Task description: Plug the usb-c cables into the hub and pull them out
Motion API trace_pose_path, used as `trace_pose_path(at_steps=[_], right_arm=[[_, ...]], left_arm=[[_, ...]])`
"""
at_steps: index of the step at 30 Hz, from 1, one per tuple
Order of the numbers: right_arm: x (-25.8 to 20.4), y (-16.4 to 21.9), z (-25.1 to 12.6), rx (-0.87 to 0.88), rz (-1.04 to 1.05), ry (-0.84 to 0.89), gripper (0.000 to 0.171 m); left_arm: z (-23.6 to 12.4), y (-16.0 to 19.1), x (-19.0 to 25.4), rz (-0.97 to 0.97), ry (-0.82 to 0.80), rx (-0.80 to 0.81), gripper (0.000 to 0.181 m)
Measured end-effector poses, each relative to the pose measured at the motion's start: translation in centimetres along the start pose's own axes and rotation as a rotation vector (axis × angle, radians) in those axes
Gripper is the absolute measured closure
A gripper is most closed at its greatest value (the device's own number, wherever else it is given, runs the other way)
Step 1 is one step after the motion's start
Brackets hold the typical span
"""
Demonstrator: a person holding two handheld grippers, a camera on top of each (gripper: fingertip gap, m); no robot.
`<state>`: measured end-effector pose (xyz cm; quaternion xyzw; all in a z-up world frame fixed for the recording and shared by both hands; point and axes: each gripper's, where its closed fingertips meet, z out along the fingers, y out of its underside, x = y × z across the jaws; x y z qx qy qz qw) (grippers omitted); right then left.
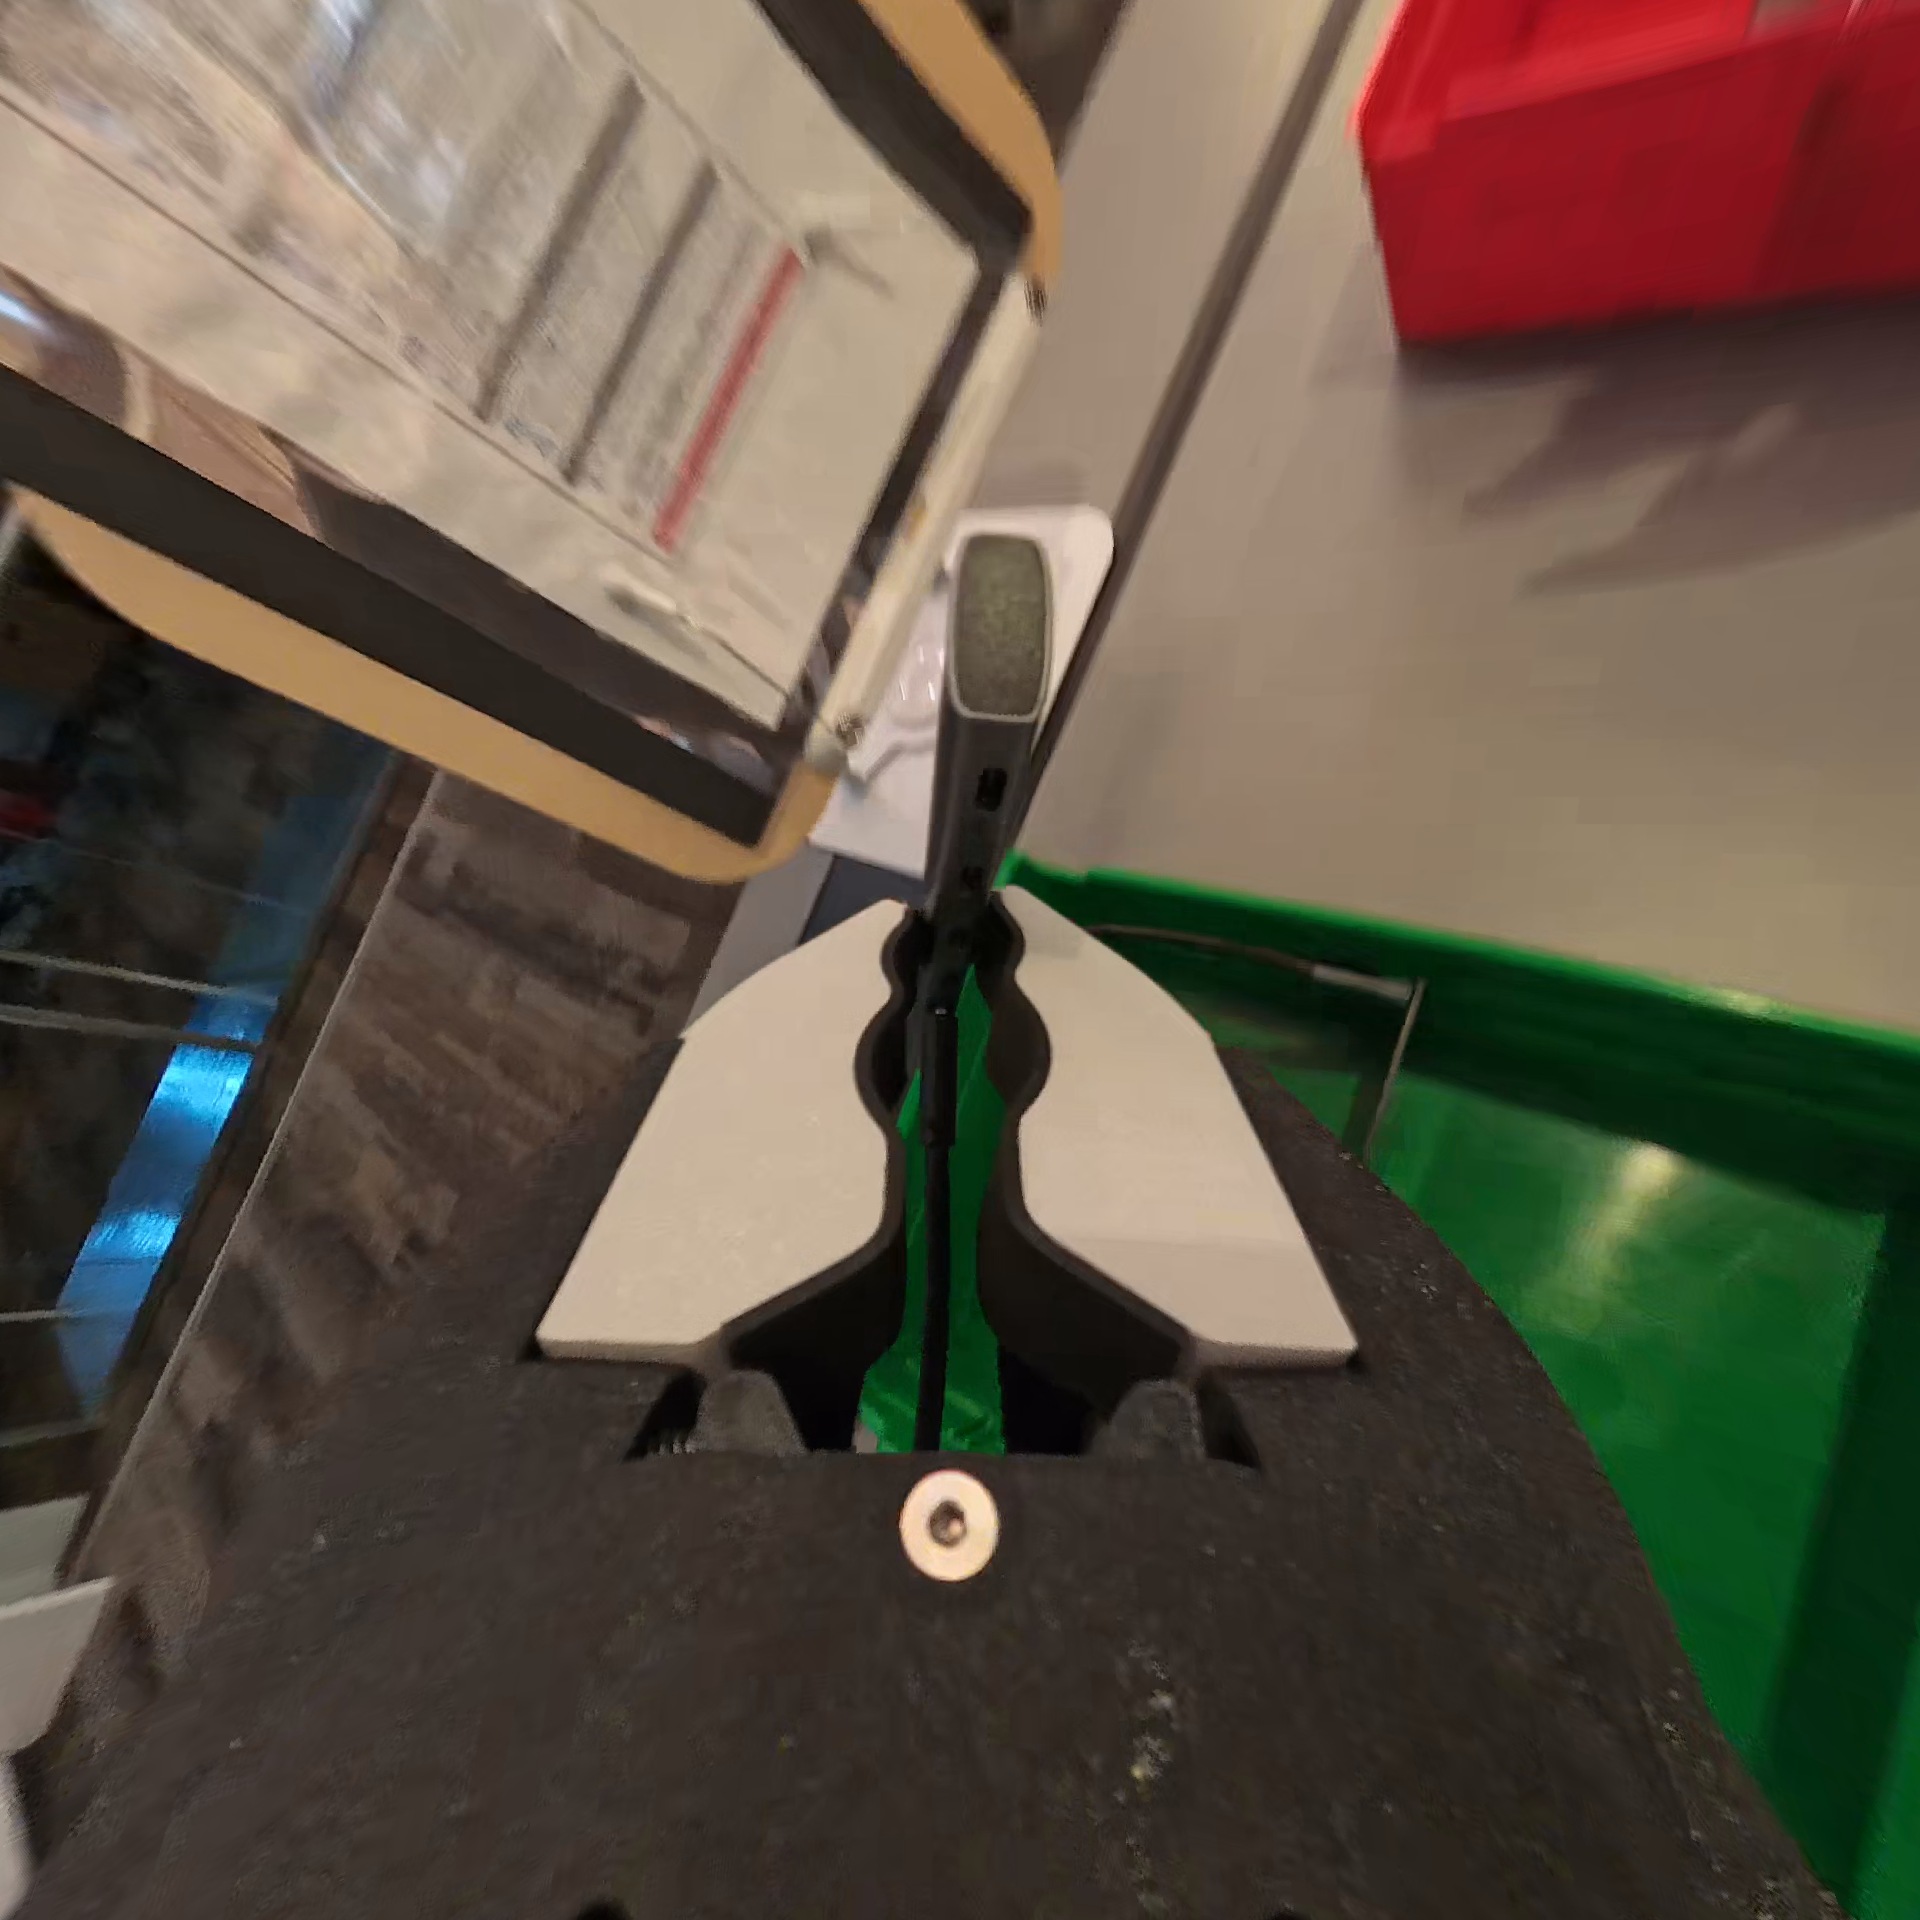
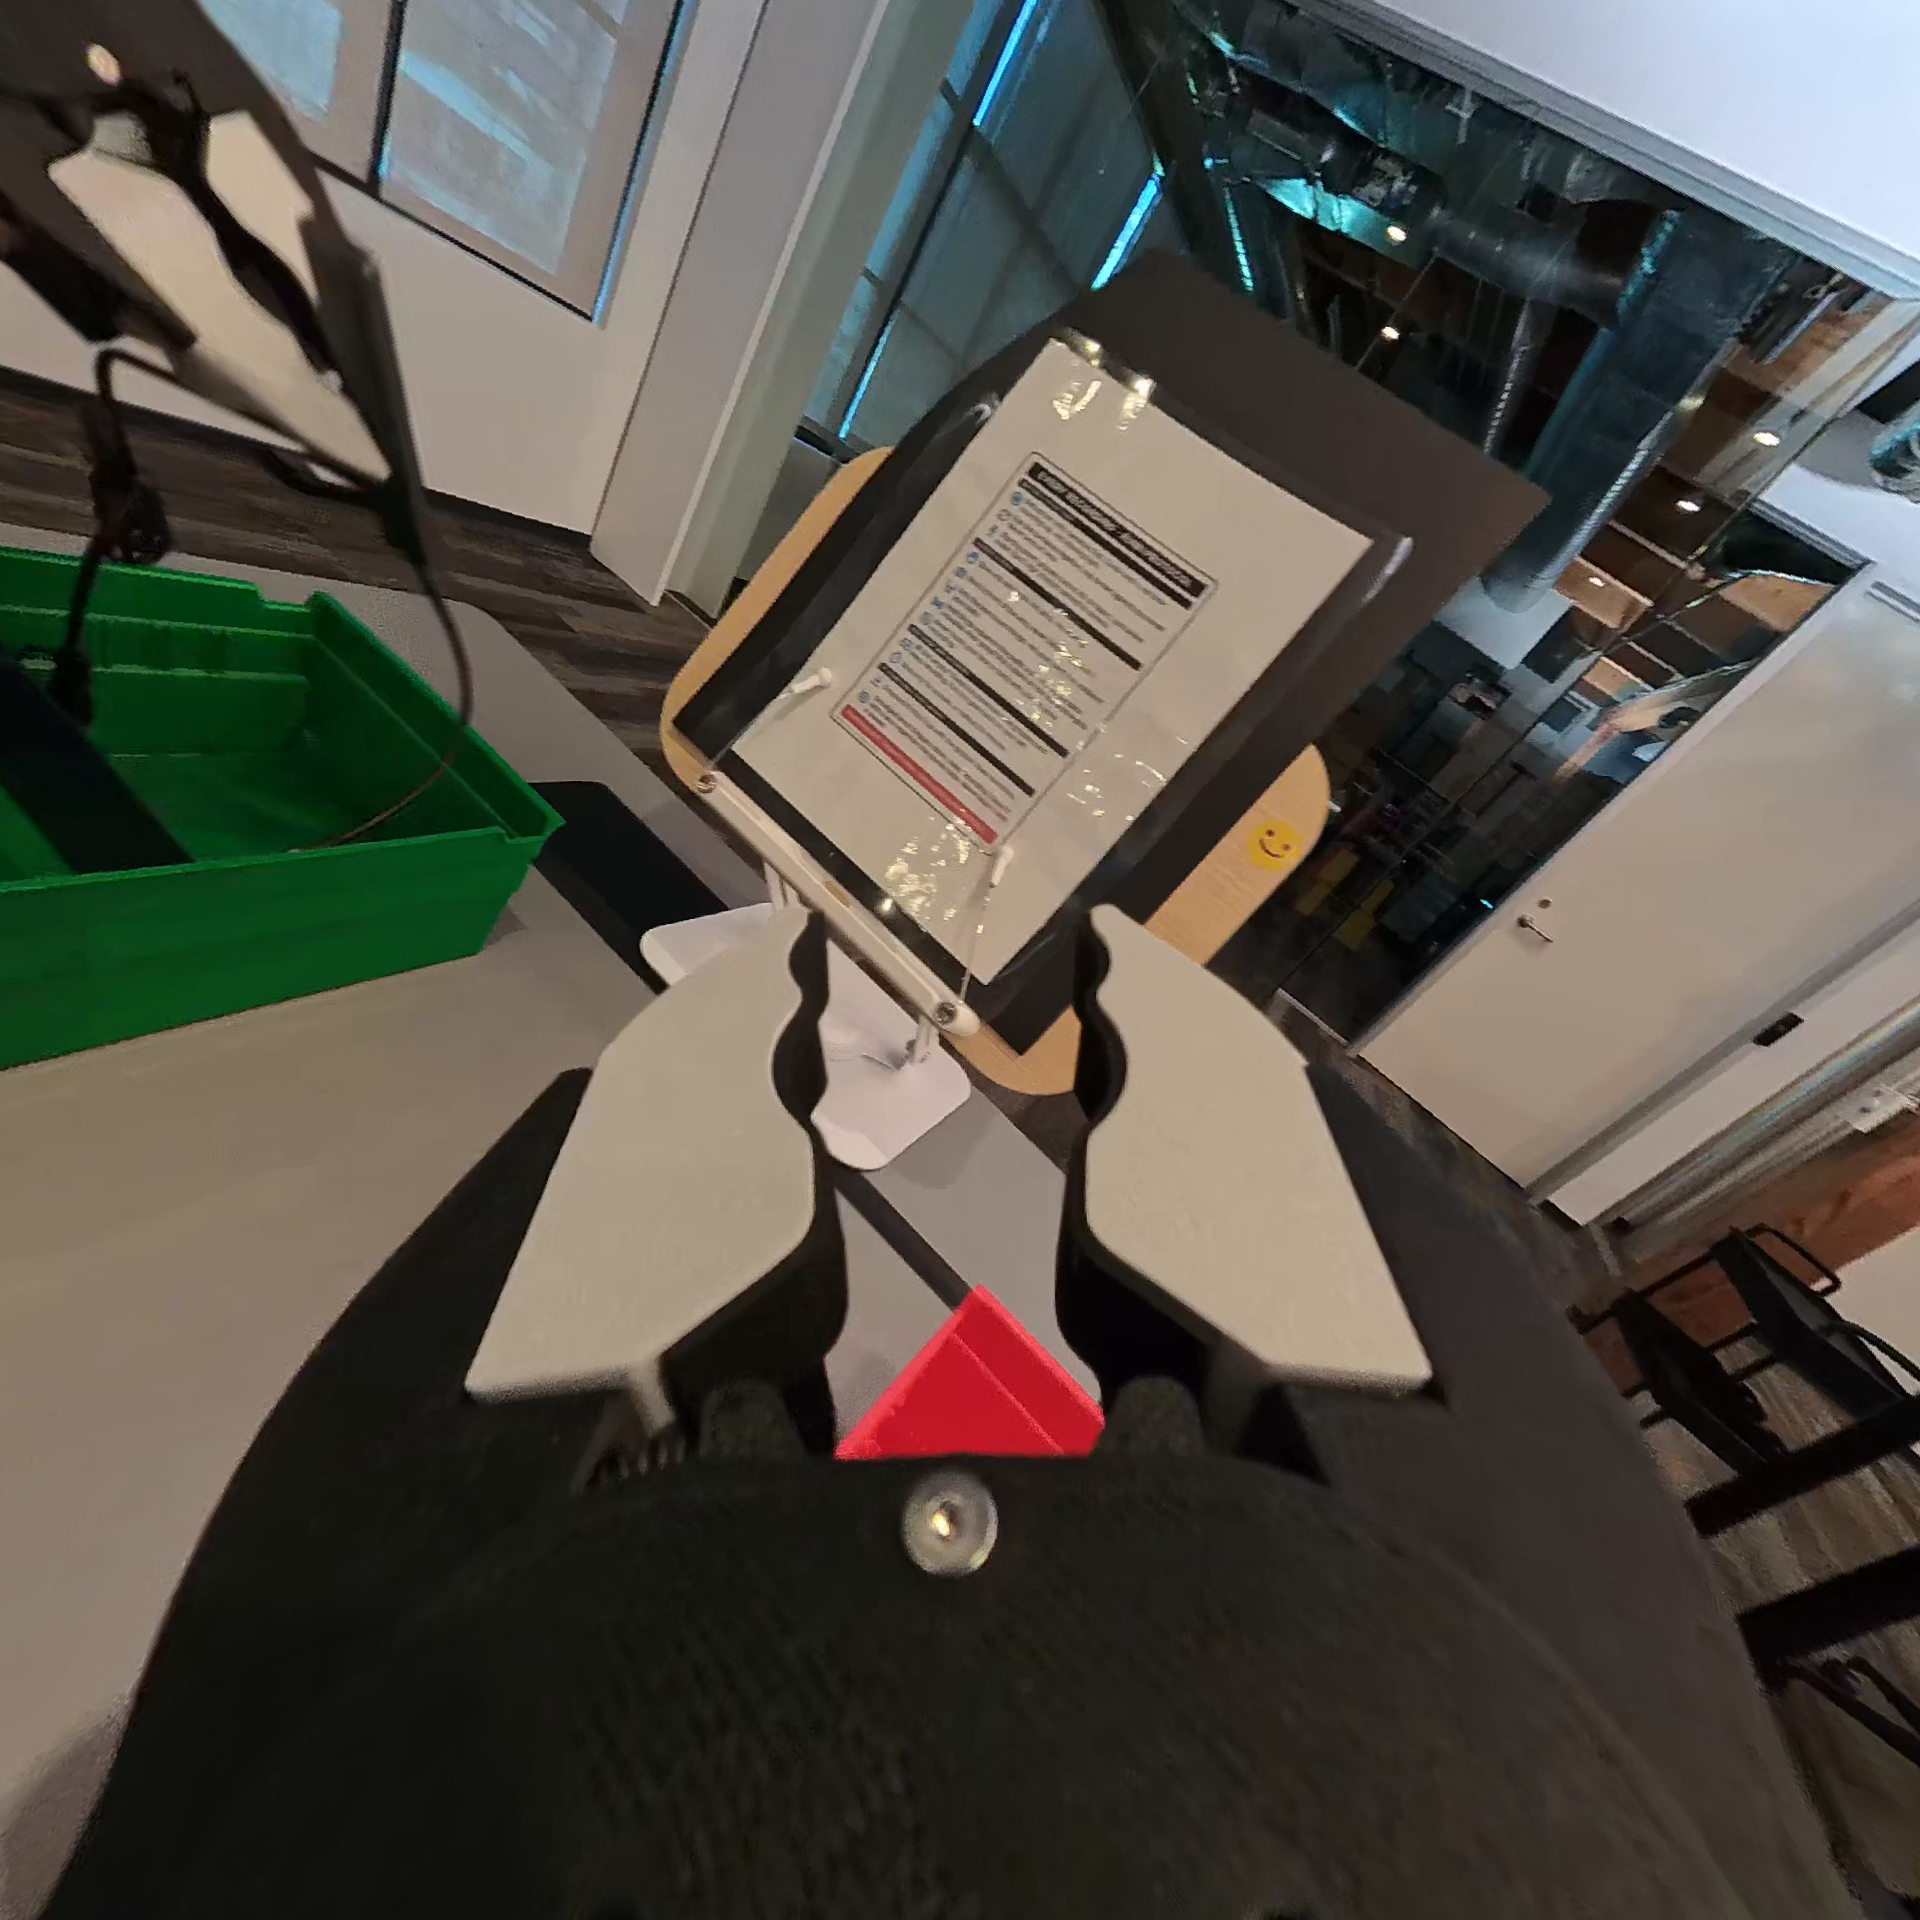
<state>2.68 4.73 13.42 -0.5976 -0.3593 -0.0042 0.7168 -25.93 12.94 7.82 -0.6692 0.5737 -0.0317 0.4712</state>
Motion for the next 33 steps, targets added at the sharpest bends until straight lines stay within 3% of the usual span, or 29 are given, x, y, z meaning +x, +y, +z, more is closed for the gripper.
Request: trace_pose_path(at_steps=[7,12,15,20,28,33], right_arm=[[-4.2,-1.0,1.4,0.067,0.022,-0.14,0.125],[-5.7,-4.2,0.4,0.263,0.092,-0.22,0.128],[-5.8,-5.8,-0.8,0.369,0.035,-0.206,0.129],[-5.0,-7.3,-2.6,0.492,-0.199,-0.039,0.128],[-5.2,-9.6,-4.9,0.619,-0.331,0.097,0.127],[-4.0,-9.9,-5.8,0.628,-0.345,0.147,0.131]], left_arm=[[-6.5,-9.1,0.0,-0.13,0.003,0.357,0.171],[-7.5,-14.8,3.3,-0.199,0.11,0.481,0.171],[-7.3,-17.6,5.3,-0.256,0.163,0.55,0.171],[-7.4,-22.1,9.2,-0.387,0.358,0.716,0.171],[-6.3,-25.6,13.9,-0.539,0.59,0.848,0.171],[-5.5,-25.9,14.3,-0.624,0.616,0.895,0.171]])
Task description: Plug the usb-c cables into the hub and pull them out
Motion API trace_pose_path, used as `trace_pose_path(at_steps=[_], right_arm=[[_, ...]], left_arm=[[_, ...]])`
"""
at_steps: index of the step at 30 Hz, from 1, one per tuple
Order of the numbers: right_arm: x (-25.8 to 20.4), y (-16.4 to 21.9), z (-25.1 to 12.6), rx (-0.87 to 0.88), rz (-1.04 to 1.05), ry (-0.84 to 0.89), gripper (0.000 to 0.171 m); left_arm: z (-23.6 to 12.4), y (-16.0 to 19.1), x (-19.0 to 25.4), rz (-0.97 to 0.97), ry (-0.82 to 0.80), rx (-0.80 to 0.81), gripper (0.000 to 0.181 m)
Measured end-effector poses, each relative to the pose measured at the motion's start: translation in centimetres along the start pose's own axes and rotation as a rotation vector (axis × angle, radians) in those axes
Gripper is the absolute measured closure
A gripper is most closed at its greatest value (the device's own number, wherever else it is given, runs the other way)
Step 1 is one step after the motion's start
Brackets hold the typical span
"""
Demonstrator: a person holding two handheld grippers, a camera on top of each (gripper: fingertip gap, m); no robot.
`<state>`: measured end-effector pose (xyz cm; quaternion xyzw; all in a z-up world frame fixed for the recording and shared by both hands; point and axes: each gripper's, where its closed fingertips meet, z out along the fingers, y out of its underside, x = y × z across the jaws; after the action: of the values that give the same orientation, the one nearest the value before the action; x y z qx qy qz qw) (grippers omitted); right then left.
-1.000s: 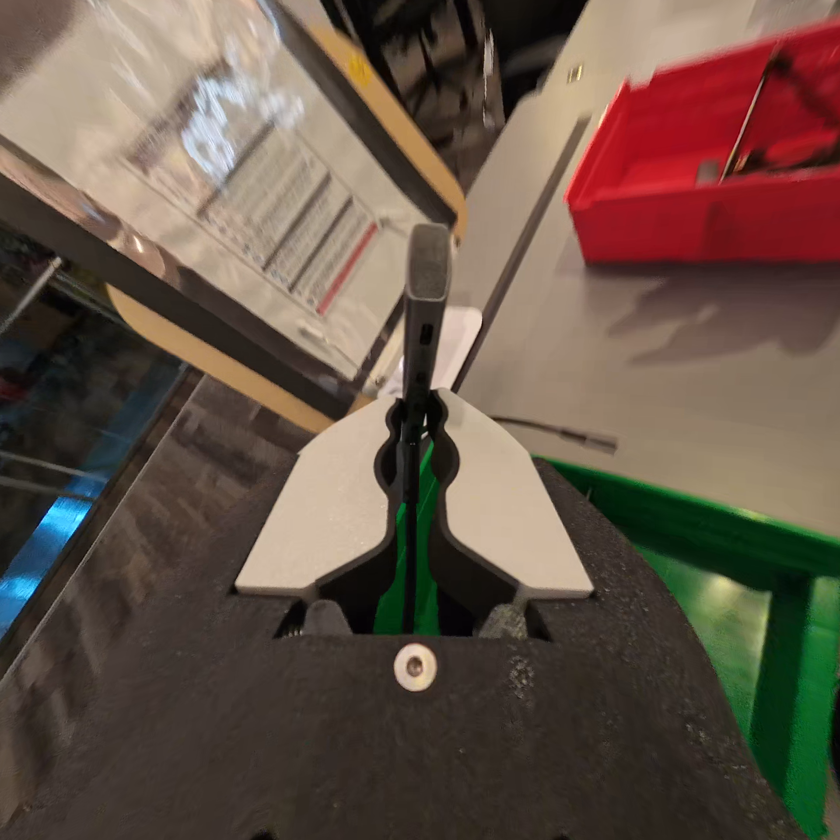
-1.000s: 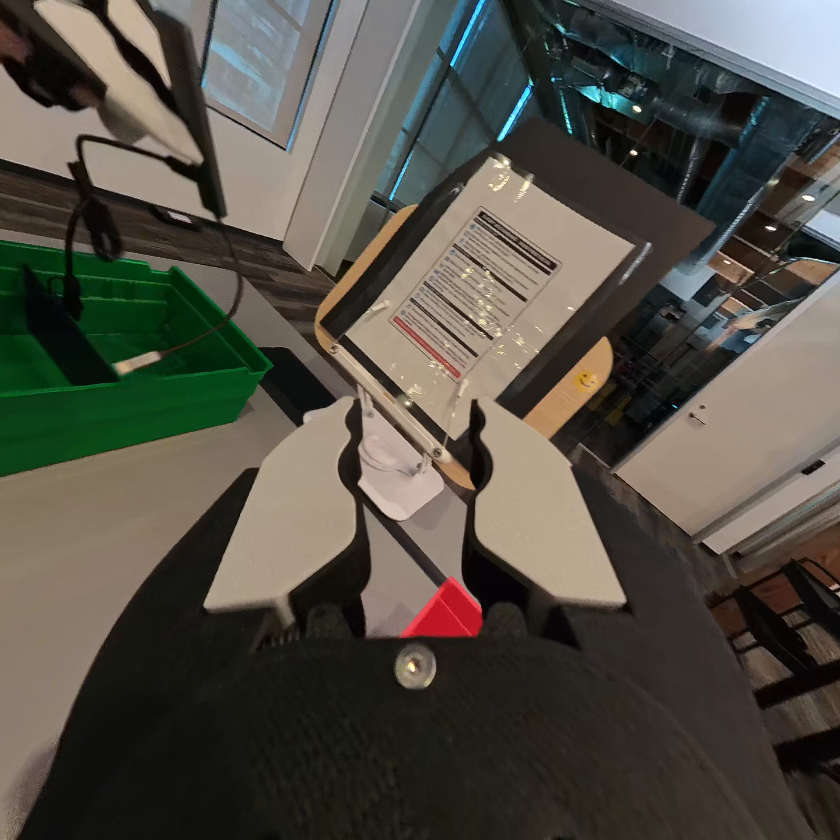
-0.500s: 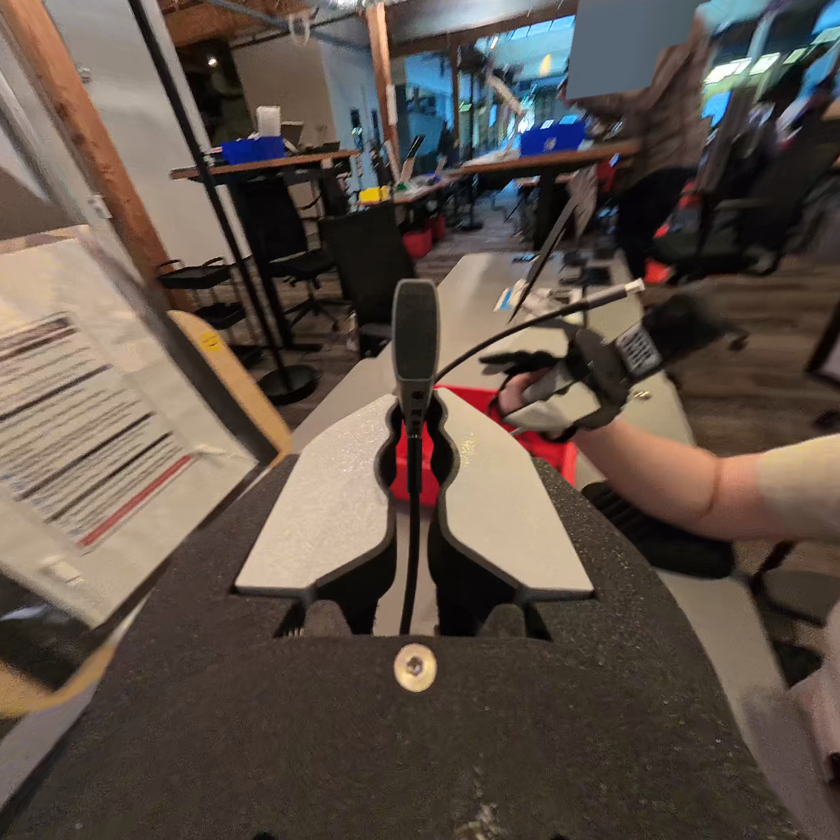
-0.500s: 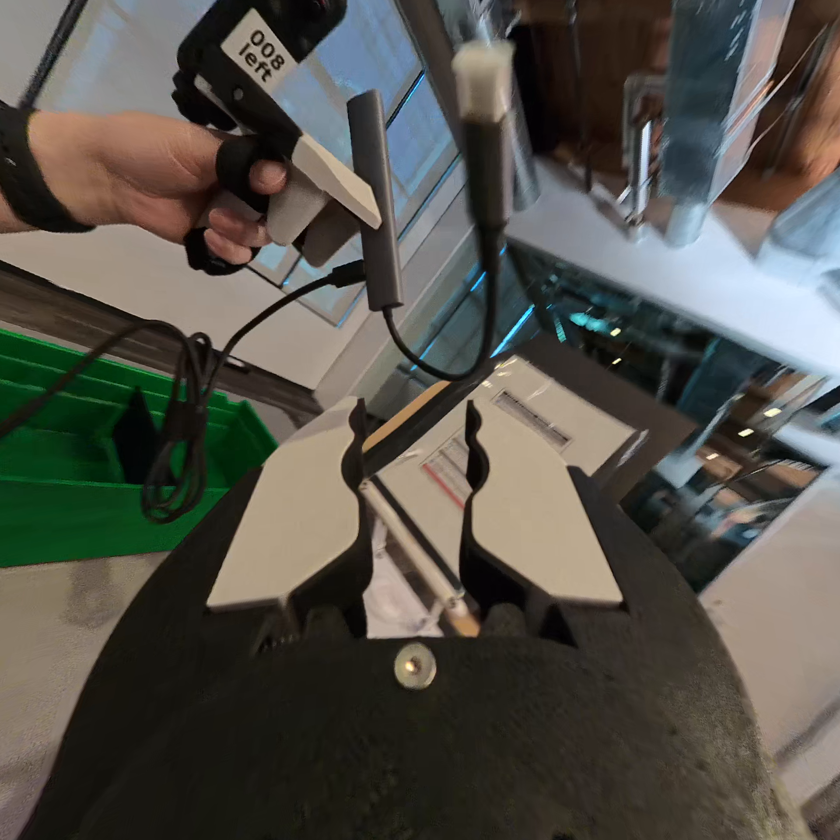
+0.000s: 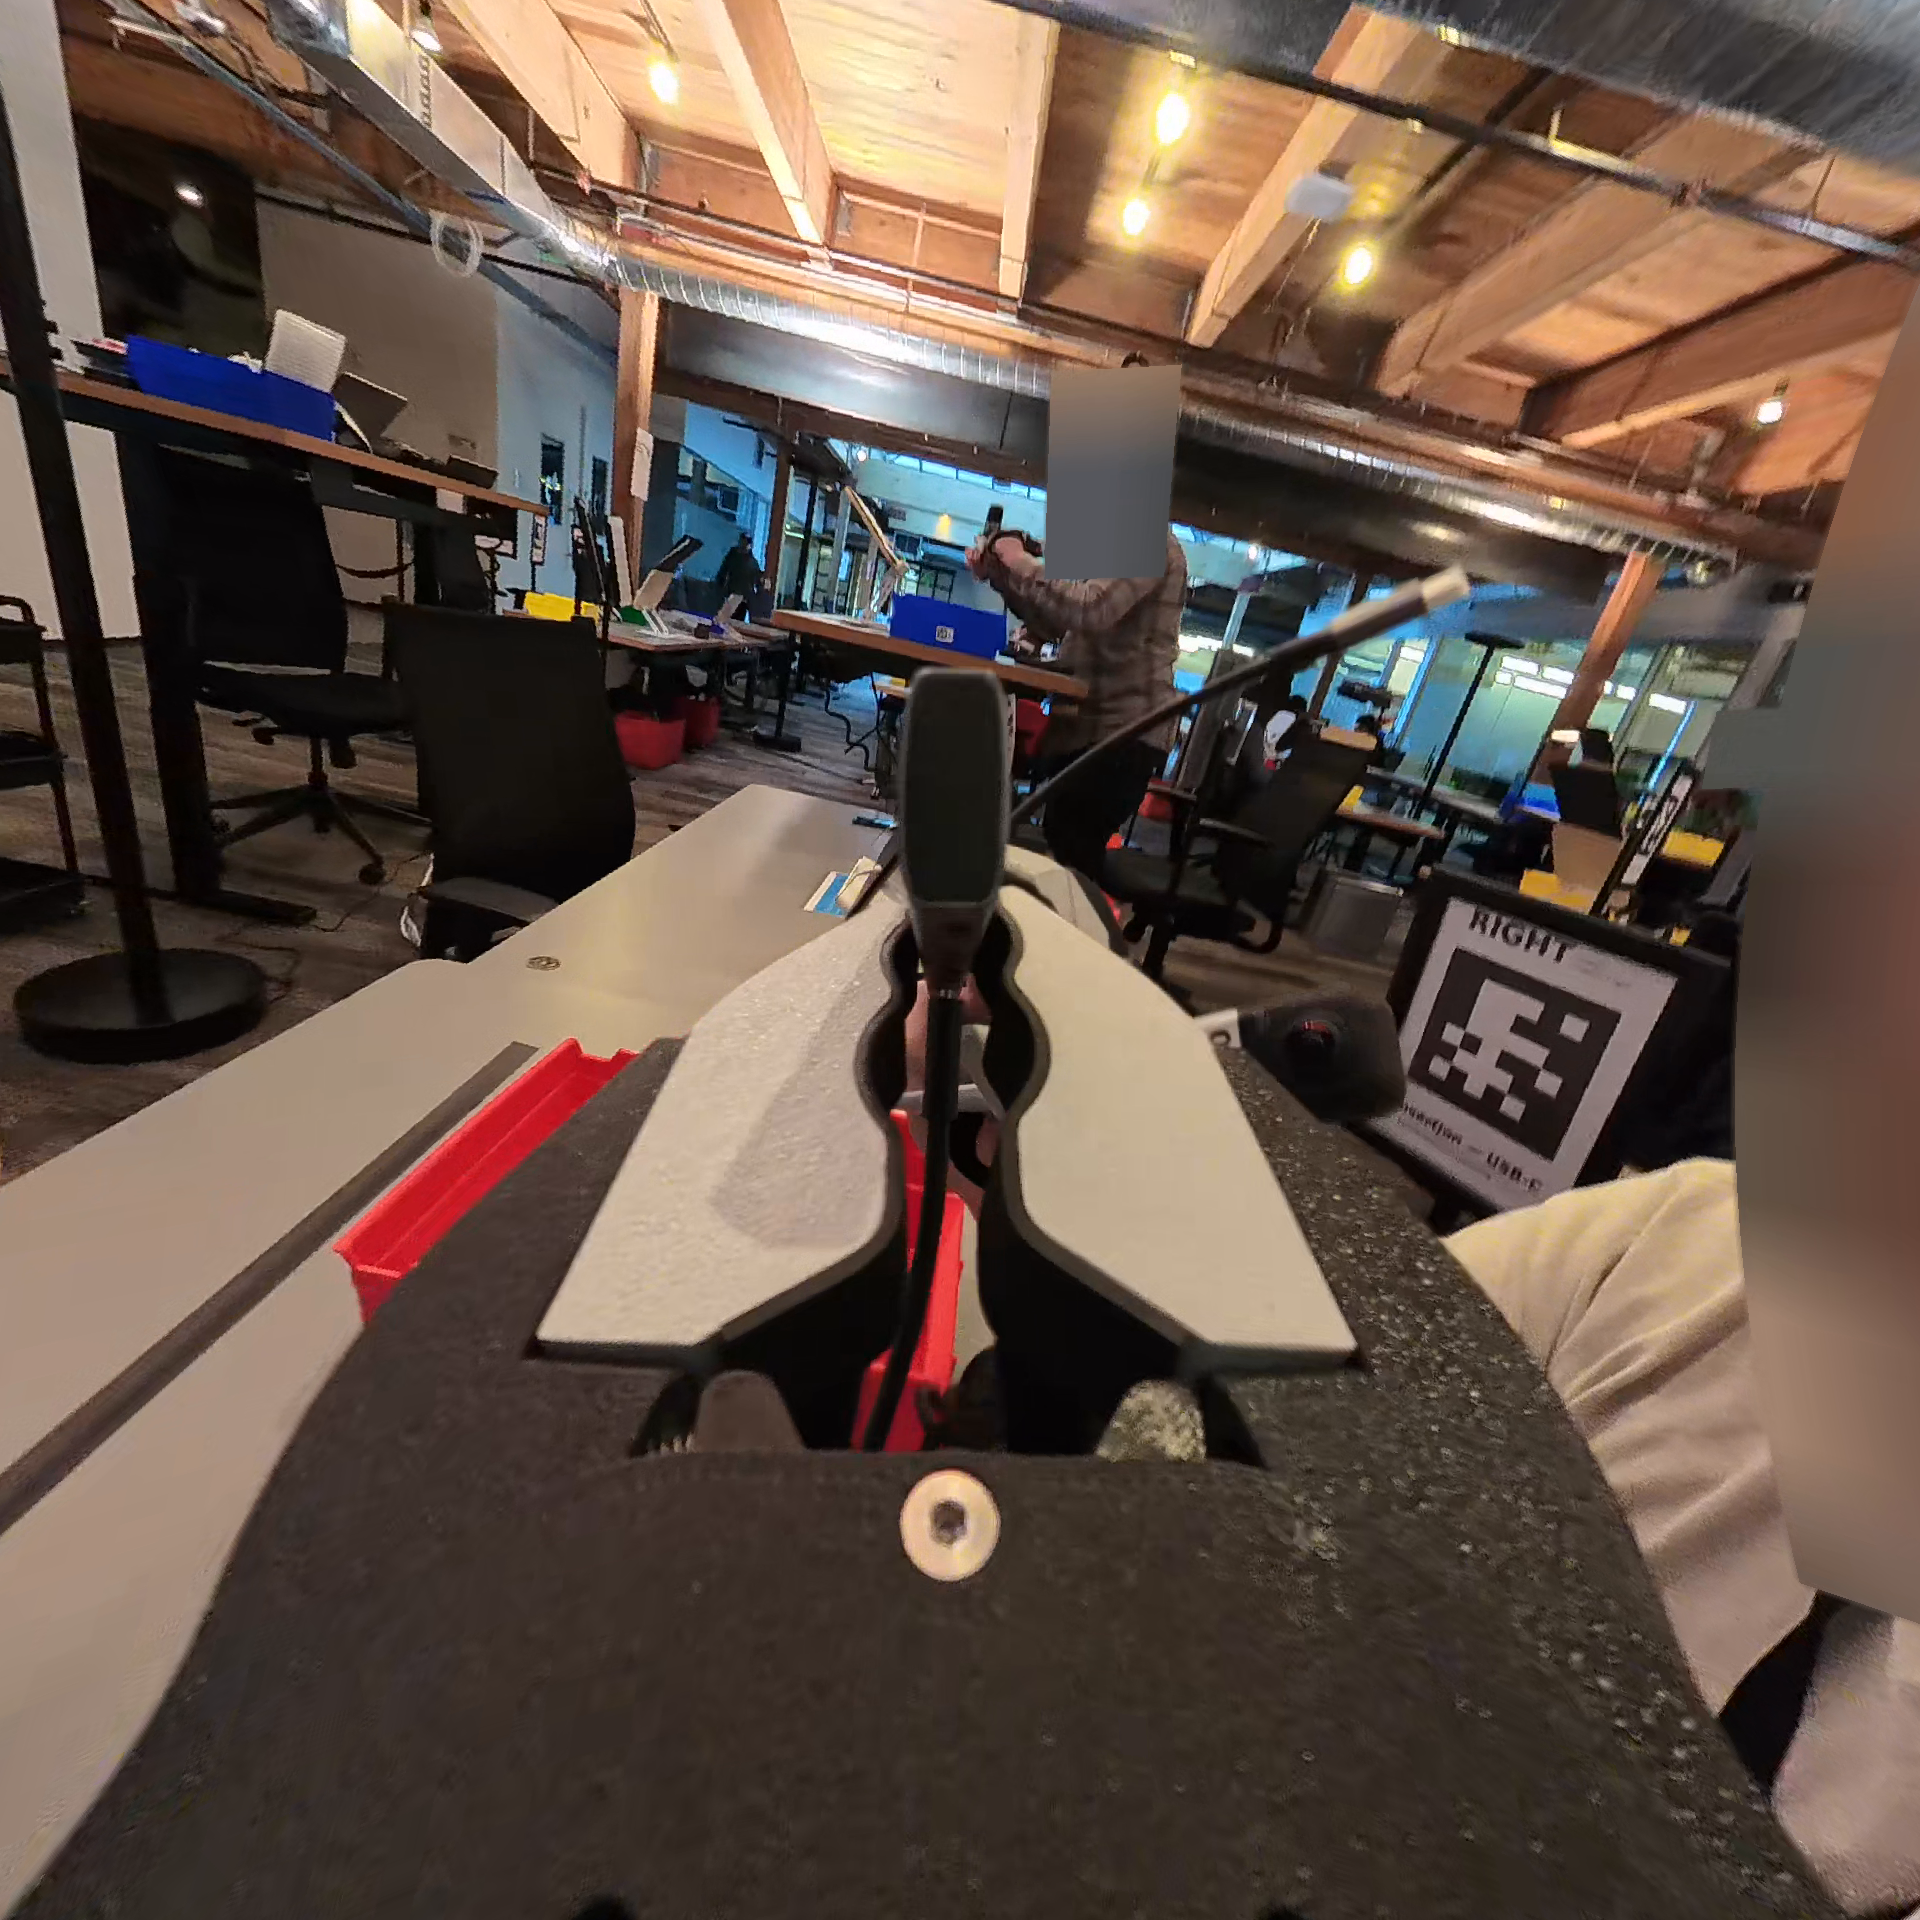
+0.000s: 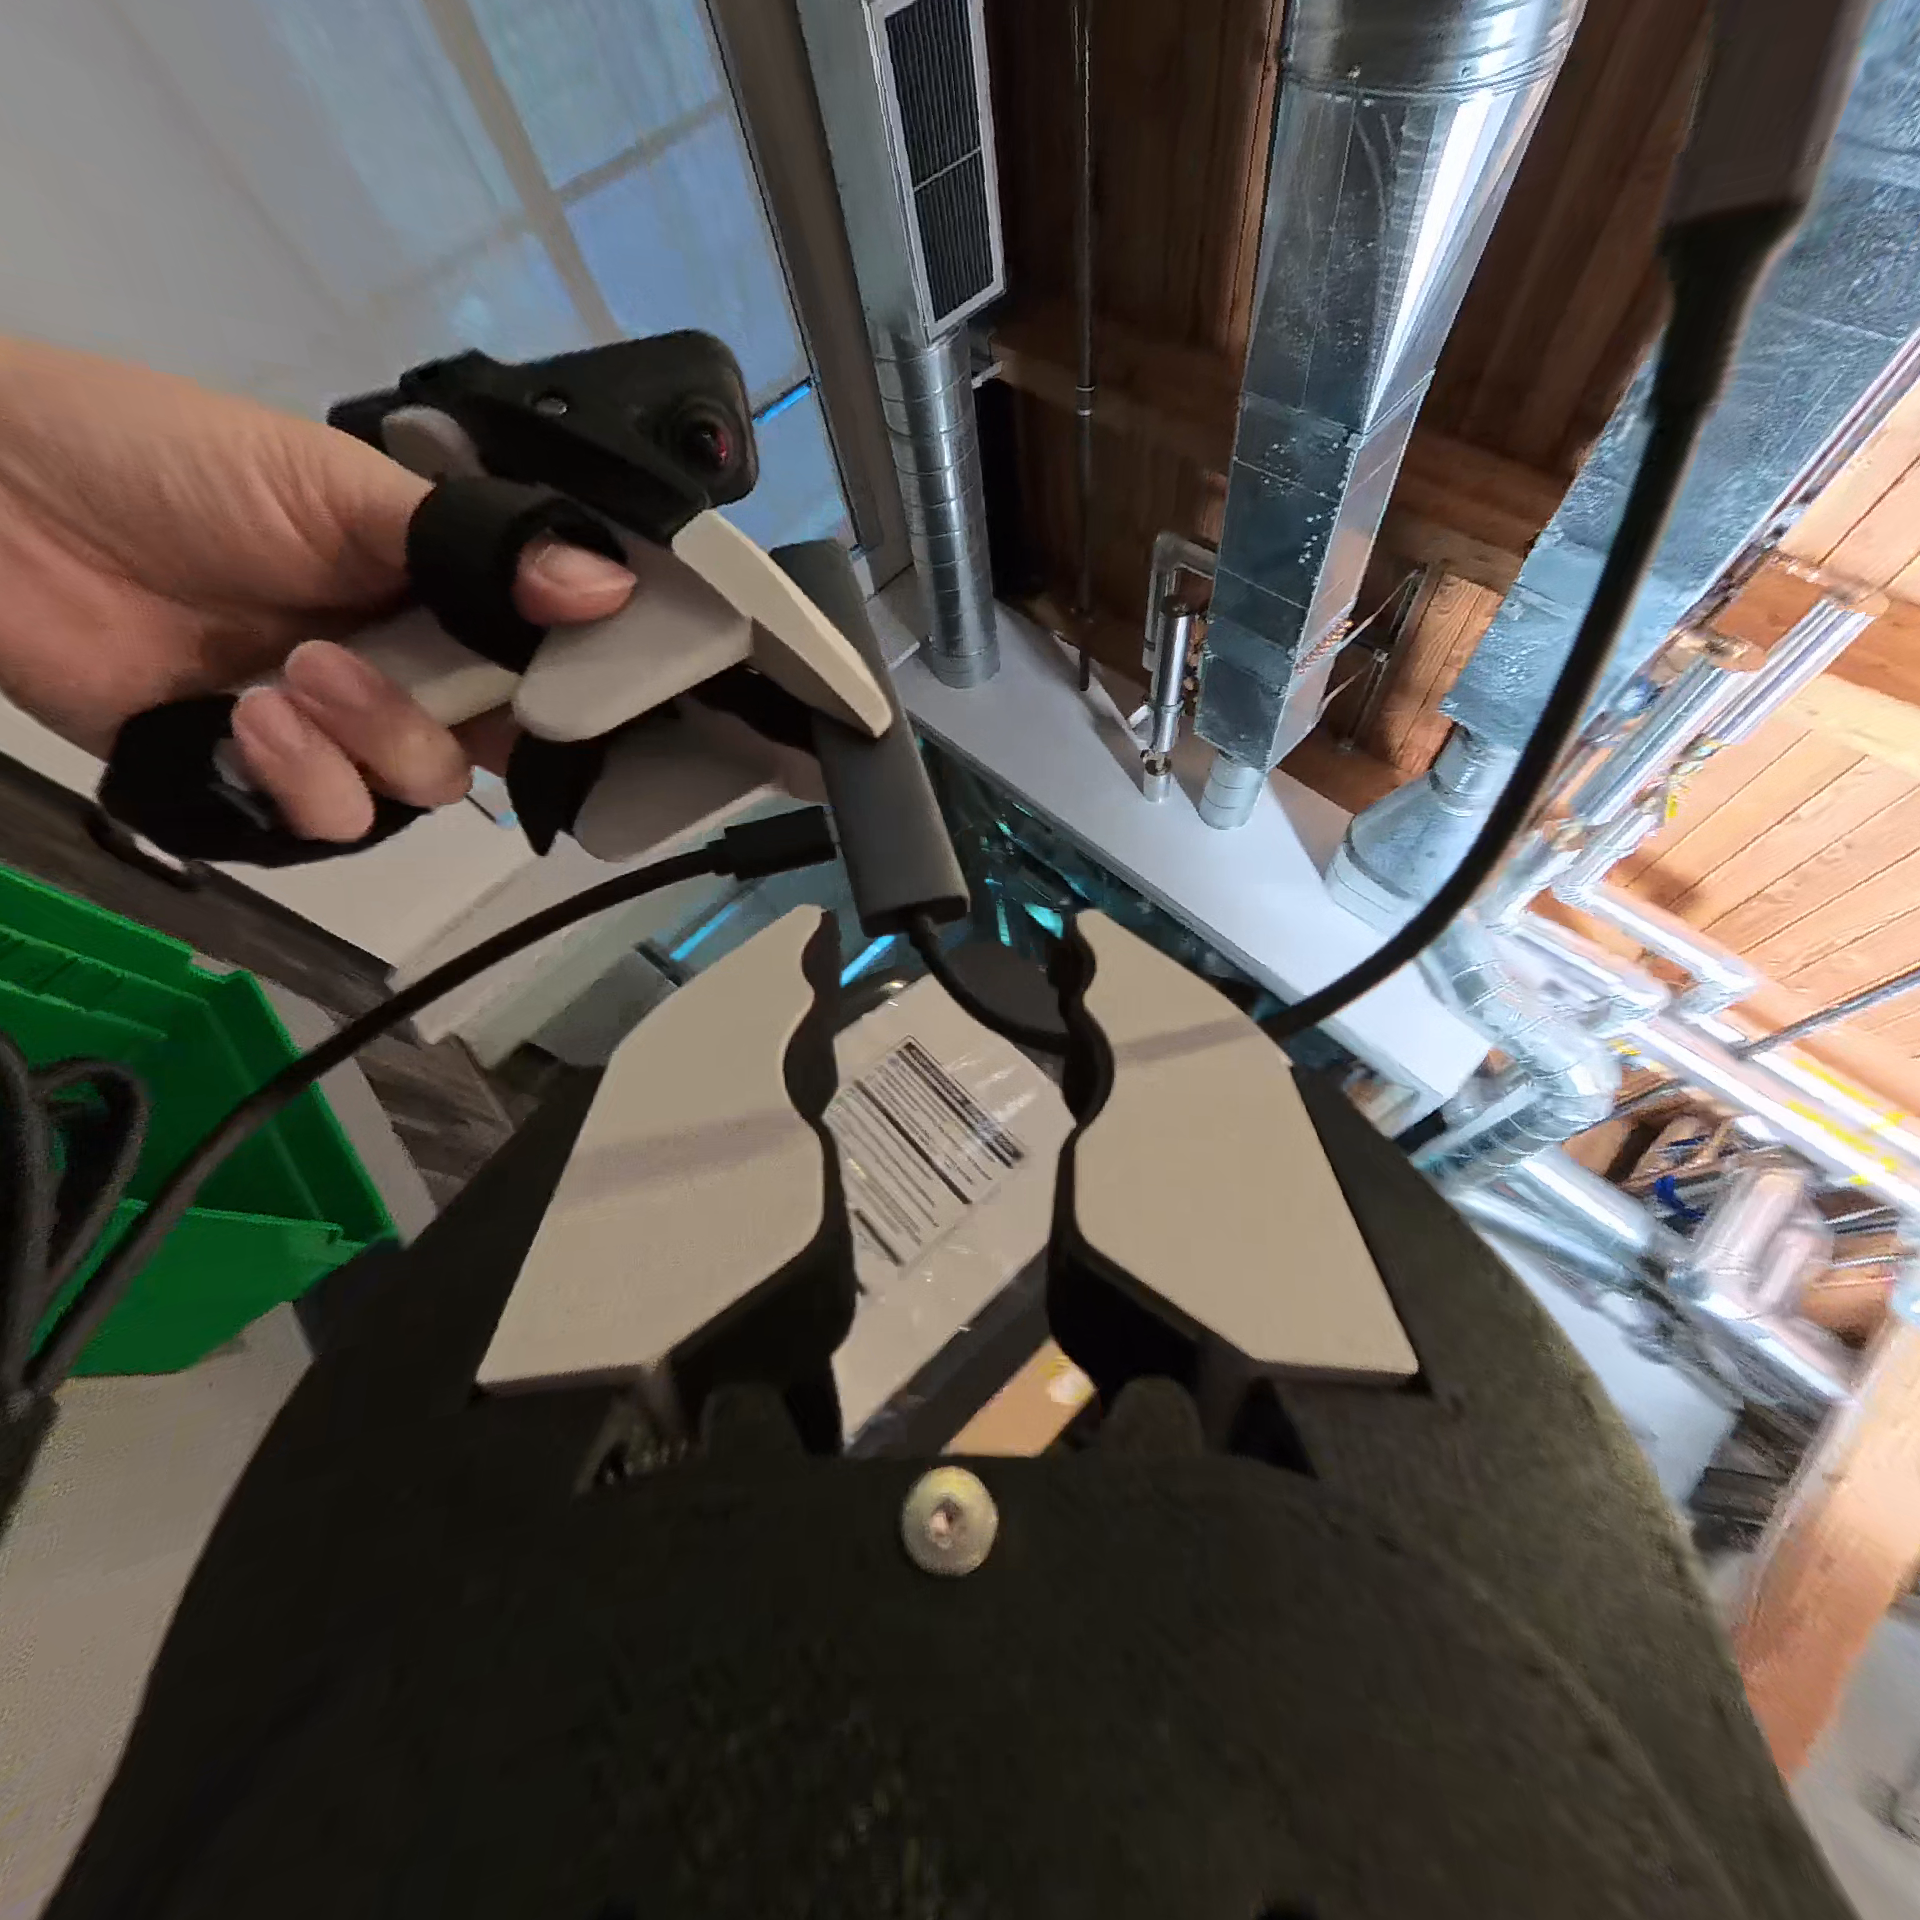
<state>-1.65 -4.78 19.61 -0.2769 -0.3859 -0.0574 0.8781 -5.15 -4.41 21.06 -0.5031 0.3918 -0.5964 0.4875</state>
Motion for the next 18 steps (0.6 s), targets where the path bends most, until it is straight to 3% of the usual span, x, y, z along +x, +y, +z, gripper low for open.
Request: trace_pose_path(at_steps=[9,16,18], right_arm=[[-0.6,2.9,0.6,-0.232,-0.47,0.07,0.132],[-2.3,4.5,1.4,-0.302,-0.599,0.07,0.135],[-2.4,5.1,1.5,-0.326,-0.621,0.076,0.142]], left_arm=[[0.5,1.5,-2.3,-0.136,-0.111,0.045,0.172],[0.4,2.5,-4.0,-0.275,-0.157,0.09,0.171],[0.6,3.2,-4.3,-0.319,-0.153,0.091,0.172]])
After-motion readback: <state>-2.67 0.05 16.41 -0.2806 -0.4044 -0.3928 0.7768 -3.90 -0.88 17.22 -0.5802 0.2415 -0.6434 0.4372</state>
